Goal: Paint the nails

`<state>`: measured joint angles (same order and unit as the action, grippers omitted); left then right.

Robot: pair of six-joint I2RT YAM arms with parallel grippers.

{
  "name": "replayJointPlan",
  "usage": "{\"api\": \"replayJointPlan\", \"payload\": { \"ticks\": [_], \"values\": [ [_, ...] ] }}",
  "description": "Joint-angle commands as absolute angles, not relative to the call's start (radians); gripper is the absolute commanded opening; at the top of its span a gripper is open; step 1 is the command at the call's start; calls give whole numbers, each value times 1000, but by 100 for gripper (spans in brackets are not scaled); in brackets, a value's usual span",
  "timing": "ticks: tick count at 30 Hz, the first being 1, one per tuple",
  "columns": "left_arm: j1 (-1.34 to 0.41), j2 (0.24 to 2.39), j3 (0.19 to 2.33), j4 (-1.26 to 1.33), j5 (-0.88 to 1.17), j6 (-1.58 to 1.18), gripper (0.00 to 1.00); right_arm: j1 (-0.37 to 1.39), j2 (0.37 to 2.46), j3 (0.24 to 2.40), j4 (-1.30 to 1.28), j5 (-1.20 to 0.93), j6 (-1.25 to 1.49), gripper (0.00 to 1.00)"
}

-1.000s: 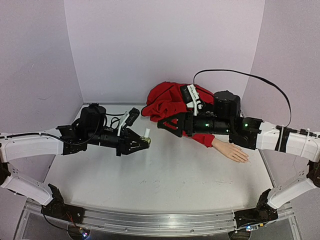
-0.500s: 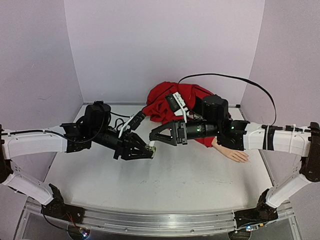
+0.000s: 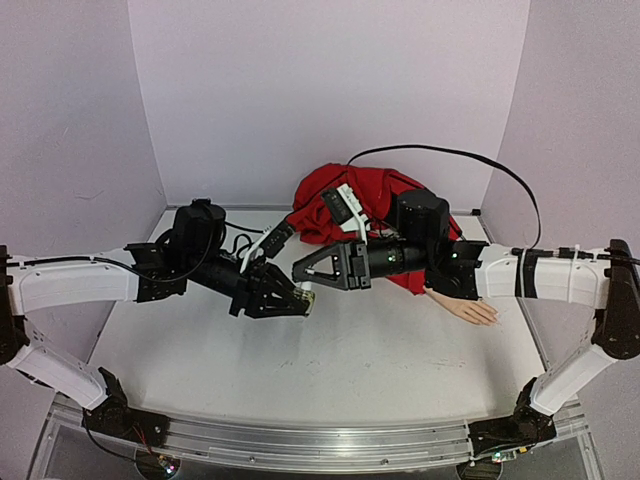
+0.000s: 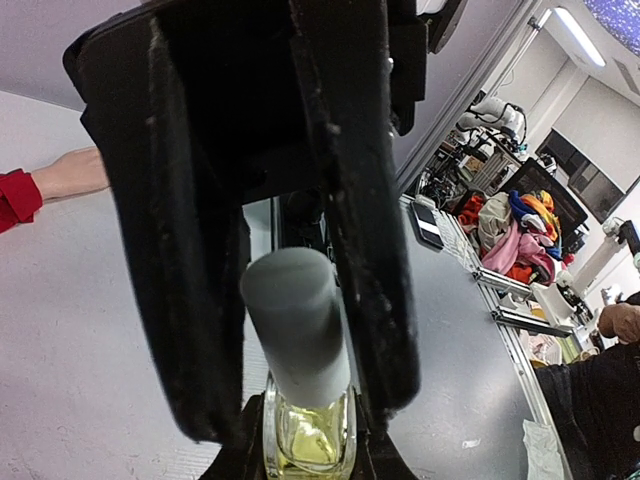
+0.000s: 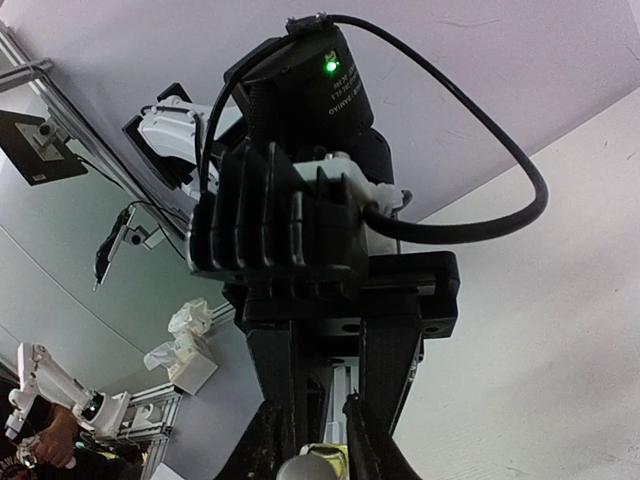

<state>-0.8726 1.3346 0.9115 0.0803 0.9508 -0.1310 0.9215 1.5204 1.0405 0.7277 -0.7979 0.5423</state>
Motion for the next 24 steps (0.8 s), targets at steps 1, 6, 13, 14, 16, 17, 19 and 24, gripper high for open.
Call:
{"api": "replayJointPlan", "payload": {
  "ticks": [1, 6, 13, 14, 16, 17, 19, 24],
  "values": [
    [-876, 1334, 961, 138, 952, -129, 0, 923, 1522, 1081, 802, -827, 542, 12],
    [-870, 1307, 958, 130, 837, -123, 0, 927, 1514, 1057, 799, -769, 530, 0],
    [-868, 1254, 956, 106, 295, -98, 0, 1048, 1554, 1120, 608, -373, 462, 0],
    [-868, 1248, 954, 106, 199, -100, 0, 1105, 1578, 1163, 506, -179, 448, 0],
    [-868, 1236, 960, 106, 68, -92, 0, 1202, 1644, 1260, 326, 276, 540, 0],
    [-868, 1233, 964, 107, 49, -83, 0, 1232, 1674, 1281, 287, 389, 595, 0],
    [-870, 1235, 980, 108, 67, -60, 0, 1263, 1709, 1293, 288, 447, 671, 0],
    [-876, 1254, 981, 106, 142, -48, 0, 1265, 1708, 1342, 324, 383, 568, 0]
  ]
}}
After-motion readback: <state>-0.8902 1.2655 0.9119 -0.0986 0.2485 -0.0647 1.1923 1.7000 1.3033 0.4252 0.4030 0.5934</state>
